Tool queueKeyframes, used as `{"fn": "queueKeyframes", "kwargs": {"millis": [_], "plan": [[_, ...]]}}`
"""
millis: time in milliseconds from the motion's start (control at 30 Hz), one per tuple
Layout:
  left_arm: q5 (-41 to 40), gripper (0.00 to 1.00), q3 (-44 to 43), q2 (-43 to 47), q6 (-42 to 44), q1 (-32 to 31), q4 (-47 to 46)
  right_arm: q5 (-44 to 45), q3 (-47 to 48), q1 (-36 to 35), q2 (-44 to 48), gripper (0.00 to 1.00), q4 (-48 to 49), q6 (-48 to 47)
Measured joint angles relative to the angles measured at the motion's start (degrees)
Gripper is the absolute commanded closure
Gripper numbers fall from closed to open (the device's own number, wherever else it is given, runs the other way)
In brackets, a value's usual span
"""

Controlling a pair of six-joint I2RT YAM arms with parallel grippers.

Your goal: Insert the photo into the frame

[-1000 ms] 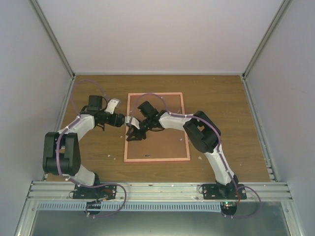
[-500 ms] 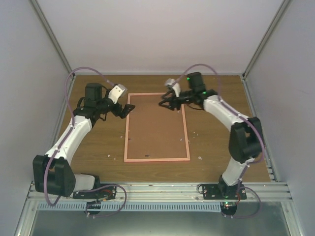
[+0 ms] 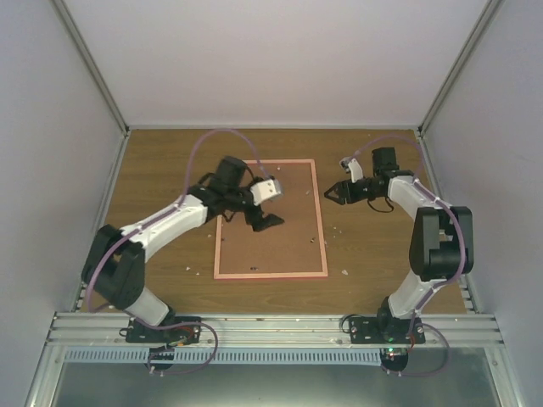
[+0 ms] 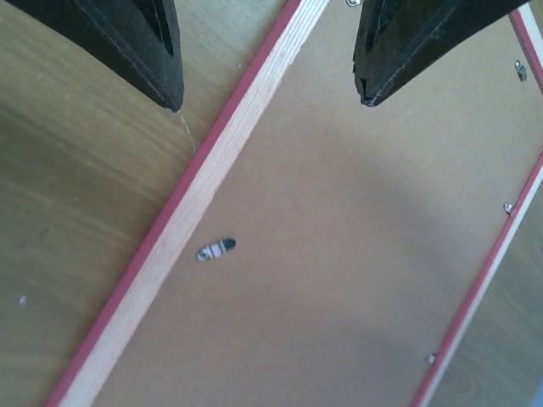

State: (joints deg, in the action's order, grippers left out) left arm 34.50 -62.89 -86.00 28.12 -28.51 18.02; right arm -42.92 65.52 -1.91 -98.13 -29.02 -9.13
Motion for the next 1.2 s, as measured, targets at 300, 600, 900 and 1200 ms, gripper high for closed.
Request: {"fn": "queueKeyframes", "kwargs": {"millis": [300,600,900,1200], "plan": [[-1.8,0.36,-2.8,-16.5,11.0,-8.5,-3.3,4.7,-3.5,-1.2,-5.7,0.40,0.5,3.1],[-1.9,0.48,-3.0,-20.9,18.1,-10.4,-10.1,11.8,-5.0,-6.0,-5.9,0.42,3.7,3.0],[-4.8,0.63,-0.2,-21.6,20.0,-14.8,-14.5,19.3,-8.2,-11.0,-4.8,0.43,8.8,4.1],[-7.2,0.75,1.1,-22.2,23.5,-15.6,-17.9,22.9,-8.2,-11.9,-5.0,0.45,10.2,5.0]]}}
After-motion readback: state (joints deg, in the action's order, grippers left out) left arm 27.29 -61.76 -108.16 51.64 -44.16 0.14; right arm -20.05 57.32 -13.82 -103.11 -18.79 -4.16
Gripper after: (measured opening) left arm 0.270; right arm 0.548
